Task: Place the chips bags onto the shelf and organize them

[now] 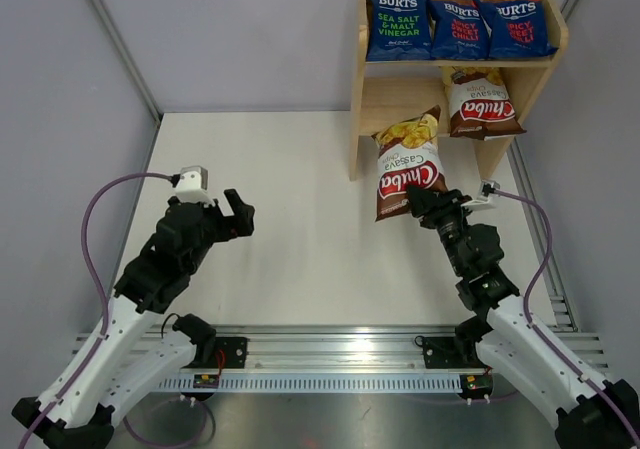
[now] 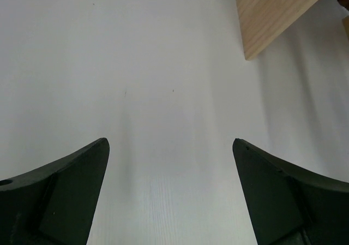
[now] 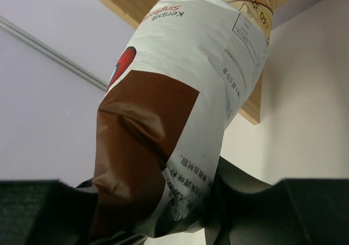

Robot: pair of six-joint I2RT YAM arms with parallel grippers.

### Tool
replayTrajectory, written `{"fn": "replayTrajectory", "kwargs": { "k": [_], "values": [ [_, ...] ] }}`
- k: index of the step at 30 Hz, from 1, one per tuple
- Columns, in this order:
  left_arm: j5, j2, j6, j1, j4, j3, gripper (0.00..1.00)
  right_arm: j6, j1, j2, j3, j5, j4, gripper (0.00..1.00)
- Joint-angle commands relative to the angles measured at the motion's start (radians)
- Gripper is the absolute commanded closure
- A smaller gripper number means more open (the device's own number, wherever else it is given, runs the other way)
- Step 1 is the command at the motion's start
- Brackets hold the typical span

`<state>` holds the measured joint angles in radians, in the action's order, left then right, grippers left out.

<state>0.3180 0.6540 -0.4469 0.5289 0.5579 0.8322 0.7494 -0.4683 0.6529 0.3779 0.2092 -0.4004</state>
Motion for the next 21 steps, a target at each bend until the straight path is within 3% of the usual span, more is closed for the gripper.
{"fn": "replayTrajectory", "kwargs": {
  "k": [1,9,21],
  "values": [
    [-0.037,-0.027,0.065,-0.007,0.034,0.036,0.01,0.059,0.074,0.03,0.087,-0.082,-0.186,0.78],
    [-0.053,-0.06,0.065,-0.009,0.03,-0.01,0.01,0.157,0.151,0.209,0.15,-0.206,-0.32,0.79],
    [-0.057,-0.062,0.065,-0.01,0.016,-0.03,0.01,0.137,0.152,0.168,0.211,-0.174,-0.264,0.8]
  ]
}}
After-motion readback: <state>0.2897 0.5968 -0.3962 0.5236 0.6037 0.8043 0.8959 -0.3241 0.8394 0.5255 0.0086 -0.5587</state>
